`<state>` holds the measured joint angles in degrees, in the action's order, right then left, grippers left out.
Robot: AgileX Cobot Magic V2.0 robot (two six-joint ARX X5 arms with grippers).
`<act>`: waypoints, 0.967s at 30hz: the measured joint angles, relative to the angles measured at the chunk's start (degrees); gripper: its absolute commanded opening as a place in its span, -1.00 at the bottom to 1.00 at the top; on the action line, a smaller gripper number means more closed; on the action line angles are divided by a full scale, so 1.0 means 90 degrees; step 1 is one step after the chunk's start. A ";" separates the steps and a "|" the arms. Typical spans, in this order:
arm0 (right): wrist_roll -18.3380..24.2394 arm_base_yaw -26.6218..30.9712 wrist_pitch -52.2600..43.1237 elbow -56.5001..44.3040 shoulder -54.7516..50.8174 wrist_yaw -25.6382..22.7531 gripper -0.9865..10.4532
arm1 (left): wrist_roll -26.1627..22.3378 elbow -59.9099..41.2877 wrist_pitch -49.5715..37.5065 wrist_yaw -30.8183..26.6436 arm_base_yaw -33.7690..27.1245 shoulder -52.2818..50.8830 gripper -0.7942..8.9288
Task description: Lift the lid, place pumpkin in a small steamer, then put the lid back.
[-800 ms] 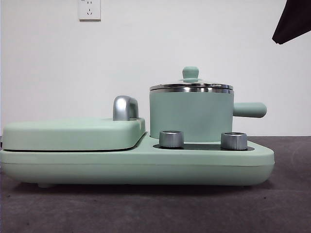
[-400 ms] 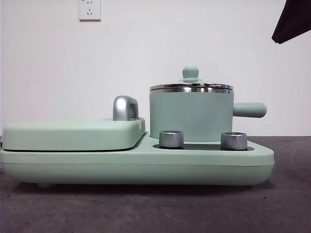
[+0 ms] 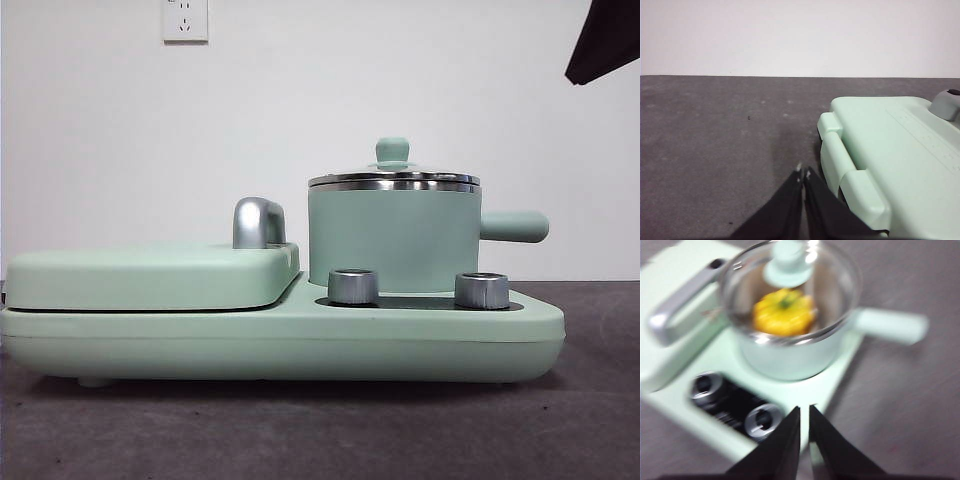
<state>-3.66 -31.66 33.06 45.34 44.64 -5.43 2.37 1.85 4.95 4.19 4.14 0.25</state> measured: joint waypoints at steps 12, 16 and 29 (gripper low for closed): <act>0.0903 0.1994 -0.3606 -0.4031 -0.3332 -0.0726 -0.78 | 0.0000 0.0000 0.0002 0.0002 0.0000 0.0000 -0.82; 0.0855 0.2506 -0.3543 -0.4826 -0.4218 -0.0733 -0.78 | 0.0000 0.0000 0.0002 0.0002 0.0000 0.0000 -0.82; 0.0833 0.2727 -0.3330 -0.4935 -0.4932 -0.0333 -0.78 | 0.0000 0.0000 0.0005 0.0002 0.0000 0.0000 -0.82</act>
<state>3.84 -7.11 3.09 0.93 0.25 -8.43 2.37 1.85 4.99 4.21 4.14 0.25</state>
